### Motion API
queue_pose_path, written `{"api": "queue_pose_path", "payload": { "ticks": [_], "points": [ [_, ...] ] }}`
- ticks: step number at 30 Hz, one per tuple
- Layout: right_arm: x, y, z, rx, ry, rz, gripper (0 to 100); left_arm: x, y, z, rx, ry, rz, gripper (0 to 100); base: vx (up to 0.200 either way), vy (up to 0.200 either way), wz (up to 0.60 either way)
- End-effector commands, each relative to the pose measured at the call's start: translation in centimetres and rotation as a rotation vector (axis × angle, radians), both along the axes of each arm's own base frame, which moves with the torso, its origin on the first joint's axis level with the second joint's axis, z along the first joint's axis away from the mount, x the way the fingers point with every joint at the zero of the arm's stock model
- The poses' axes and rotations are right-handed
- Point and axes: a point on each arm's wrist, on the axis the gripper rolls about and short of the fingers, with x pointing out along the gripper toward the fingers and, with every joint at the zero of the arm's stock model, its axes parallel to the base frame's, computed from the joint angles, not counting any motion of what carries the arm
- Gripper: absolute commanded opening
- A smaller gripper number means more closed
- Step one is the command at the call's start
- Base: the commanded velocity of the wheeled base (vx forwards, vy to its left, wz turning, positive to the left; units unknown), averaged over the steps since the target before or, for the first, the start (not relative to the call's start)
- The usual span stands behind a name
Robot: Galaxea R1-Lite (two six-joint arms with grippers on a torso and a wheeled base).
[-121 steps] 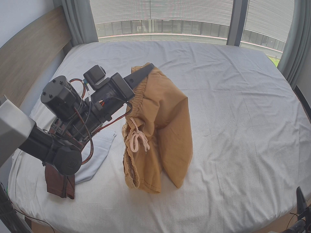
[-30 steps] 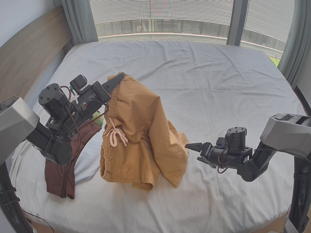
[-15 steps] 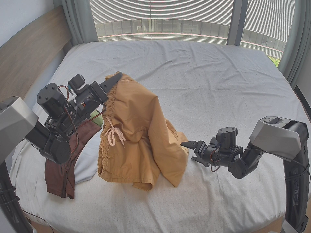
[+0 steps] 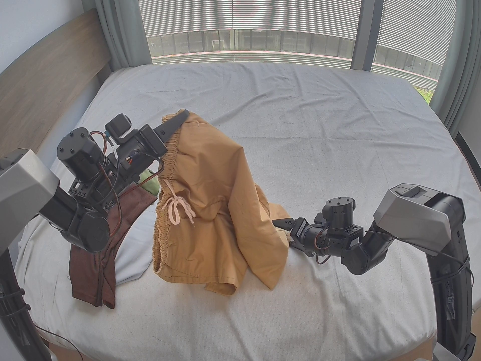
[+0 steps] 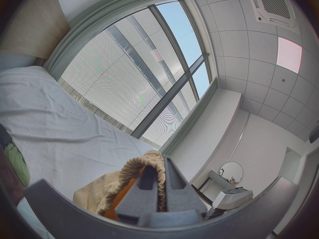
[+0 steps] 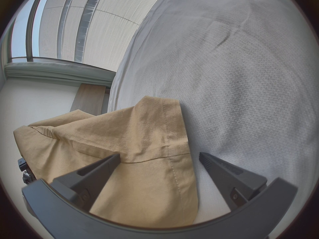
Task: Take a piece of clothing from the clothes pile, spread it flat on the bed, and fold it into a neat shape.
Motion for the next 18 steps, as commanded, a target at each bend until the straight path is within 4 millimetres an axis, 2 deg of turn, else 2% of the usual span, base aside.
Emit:
{"api": "queue_pose_path", "payload": {
  "ticks": [1, 7, 13, 16, 18],
  "points": [
    [0.0, 0.2, -0.2, 0.001, 0.002, 0.003, 0, 0.2, 0.2, -0.2, 0.001, 0.003, 0.007, 0, 0.0, 0.0, 0.0],
    [-0.7, -0.2, 0.6, 0.013, -0.032, 0.001, 0, 0.4, 0.2, -0.6, 0.004, 0.015, 0.008, 0, 0.0, 0.0, 0.0],
    [-2.3, -1.5, 3.4, 0.025, -0.094, -0.009, 0, 0.7, 0.1, -1.4, 0.009, 0.036, 0.008, 0, 0.0, 0.0, 0.0],
    [-3.1, -2.5, 4.6, 0.014, -0.132, -0.016, 0, 0.8, 0.0, -1.8, 0.012, 0.049, 0.008, 0, 0.0, 0.0, 0.0],
    [-4.0, -3.9, 6.2, -0.012, -0.173, -0.029, 0, 0.9, 0.0, -2.1, 0.013, 0.055, 0.004, 0, 0.0, 0.0, 0.0]
  ]
}}
